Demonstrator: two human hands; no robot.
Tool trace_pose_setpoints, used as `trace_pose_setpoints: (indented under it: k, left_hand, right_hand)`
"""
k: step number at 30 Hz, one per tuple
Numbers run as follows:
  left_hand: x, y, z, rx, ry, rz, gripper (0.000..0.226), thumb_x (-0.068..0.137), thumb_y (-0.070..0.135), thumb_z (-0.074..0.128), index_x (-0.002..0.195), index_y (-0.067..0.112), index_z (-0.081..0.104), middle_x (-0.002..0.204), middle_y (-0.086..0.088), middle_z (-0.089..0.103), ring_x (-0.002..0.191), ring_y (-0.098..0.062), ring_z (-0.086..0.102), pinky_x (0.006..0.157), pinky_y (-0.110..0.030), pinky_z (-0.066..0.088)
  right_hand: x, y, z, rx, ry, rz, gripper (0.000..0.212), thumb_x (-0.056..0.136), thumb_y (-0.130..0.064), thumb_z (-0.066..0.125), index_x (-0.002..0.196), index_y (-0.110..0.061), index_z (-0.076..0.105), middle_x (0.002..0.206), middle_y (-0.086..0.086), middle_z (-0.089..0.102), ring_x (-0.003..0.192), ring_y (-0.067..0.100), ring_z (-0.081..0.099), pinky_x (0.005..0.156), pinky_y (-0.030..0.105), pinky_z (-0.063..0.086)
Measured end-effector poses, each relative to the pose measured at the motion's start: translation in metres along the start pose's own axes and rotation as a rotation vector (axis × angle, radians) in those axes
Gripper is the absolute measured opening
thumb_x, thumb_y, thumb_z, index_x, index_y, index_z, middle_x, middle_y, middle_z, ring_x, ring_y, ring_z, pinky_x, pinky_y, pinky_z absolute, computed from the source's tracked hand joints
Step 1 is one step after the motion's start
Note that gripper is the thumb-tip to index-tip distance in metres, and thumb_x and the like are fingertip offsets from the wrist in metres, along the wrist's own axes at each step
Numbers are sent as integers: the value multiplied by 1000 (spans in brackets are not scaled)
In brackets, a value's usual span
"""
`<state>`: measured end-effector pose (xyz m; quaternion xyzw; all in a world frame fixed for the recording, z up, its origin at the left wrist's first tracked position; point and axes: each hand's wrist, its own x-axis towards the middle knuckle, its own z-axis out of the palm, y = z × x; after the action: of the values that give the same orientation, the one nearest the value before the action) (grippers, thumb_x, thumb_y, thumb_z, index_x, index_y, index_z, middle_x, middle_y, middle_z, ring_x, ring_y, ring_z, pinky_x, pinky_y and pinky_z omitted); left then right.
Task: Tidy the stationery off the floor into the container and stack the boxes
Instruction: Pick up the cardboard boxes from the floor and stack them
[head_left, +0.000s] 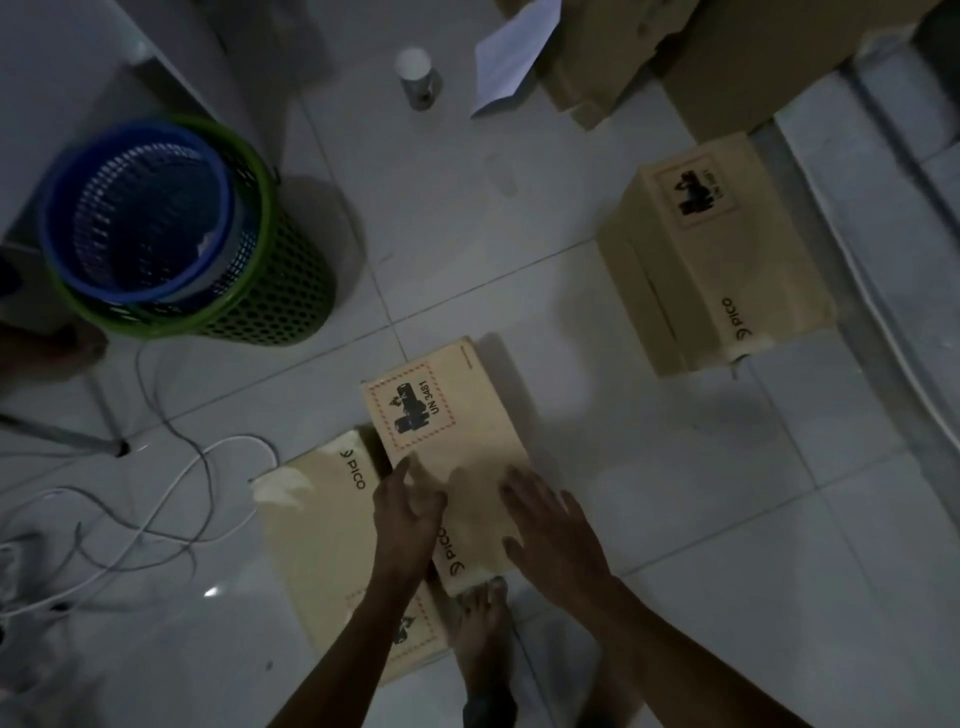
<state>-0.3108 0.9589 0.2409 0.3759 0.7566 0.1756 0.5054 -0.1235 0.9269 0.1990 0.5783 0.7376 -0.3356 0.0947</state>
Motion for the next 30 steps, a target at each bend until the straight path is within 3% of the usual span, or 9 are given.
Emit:
trace_pose_setpoints:
  k: [2, 6, 11, 15, 17, 20, 23, 26, 30]
  left_hand:
    - [3, 1, 6, -63, -31, 55, 50, 85, 36, 53, 131, 20, 46, 133, -4, 51, 119, -23, 53, 94, -51, 49]
    - [8, 14, 21, -72, -83, 154, 38, 98, 26, 44, 135, 37, 40, 138, 5, 42, 124, -15, 46, 101, -39, 45]
    - [56, 61, 31, -61, -13, 306, 41, 99, 39, 35, 139, 49, 28, 129, 33, 48, 115, 4, 51, 90, -36, 46]
    - [139, 100, 53, 210, -63, 312, 55, 98, 32, 45, 148, 20, 26, 154, -6, 29, 140, -23, 27, 115, -45, 25]
    - [170, 111, 67, 383, -207, 253, 54, 98, 33, 45, 145, 11, 32, 151, -13, 33, 138, -28, 32, 114, -43, 27]
    - [185, 115, 98, 413, -409, 153, 50, 98, 29, 46, 143, 9, 36, 150, -13, 35, 136, -28, 36, 111, -38, 32]
    - [195, 103, 111, 659, -313, 335, 53, 96, 35, 48, 142, 11, 39, 146, -14, 40, 136, -28, 35, 112, -38, 28]
    - [212, 87, 109, 1104, -209, 601, 61, 95, 43, 45, 144, 10, 31, 150, -13, 28, 141, -28, 19, 110, -43, 25]
    - [246, 80, 93, 990, -47, 552, 82, 81, 50, 63, 146, 18, 24, 154, -14, 19, 140, -36, 16, 105, -58, 31]
  right_hand:
    - [-4, 15, -1, -10, 124, 47, 65, 91, -42, 51, 148, -22, 29, 159, 1, 19, 144, 24, 25, 111, 46, 28]
    - [-13, 55, -2, 161, 193, 267, 61, 96, -40, 43, 151, -34, 15, 161, 0, 3, 147, 24, 6, 115, 43, 24]
    - [-20, 76, -3, 1121, 552, 666, 45, 99, -24, 45, 142, -31, 34, 151, -3, 30, 131, 10, 34, 106, 32, 34]
    - [-9, 84, -9, 1770, 614, 797, 31, 100, -33, 41, 129, -42, 41, 141, -5, 45, 125, 18, 48, 96, 45, 48]
    - [1, 93, -14, 1815, 619, 794, 36, 99, -35, 43, 132, -46, 37, 139, -7, 45, 121, 19, 50, 84, 37, 49]
    - [12, 116, -16, 1799, 534, 785, 49, 99, -29, 47, 139, -48, 28, 142, -3, 38, 124, 25, 44, 86, 39, 45]
    - [25, 127, -12, 1797, 431, 794, 58, 98, -24, 50, 145, -41, 22, 148, 2, 35, 130, 27, 41, 91, 41, 45]
    - [41, 133, -3, 1740, 503, 832, 62, 95, -14, 54, 146, -36, 25, 148, 7, 36, 131, 26, 42, 92, 41, 48]
    - [63, 154, -4, 1746, 644, 903, 59, 94, -4, 48, 146, -26, 31, 145, 11, 40, 122, 29, 50, 89, 41, 52]
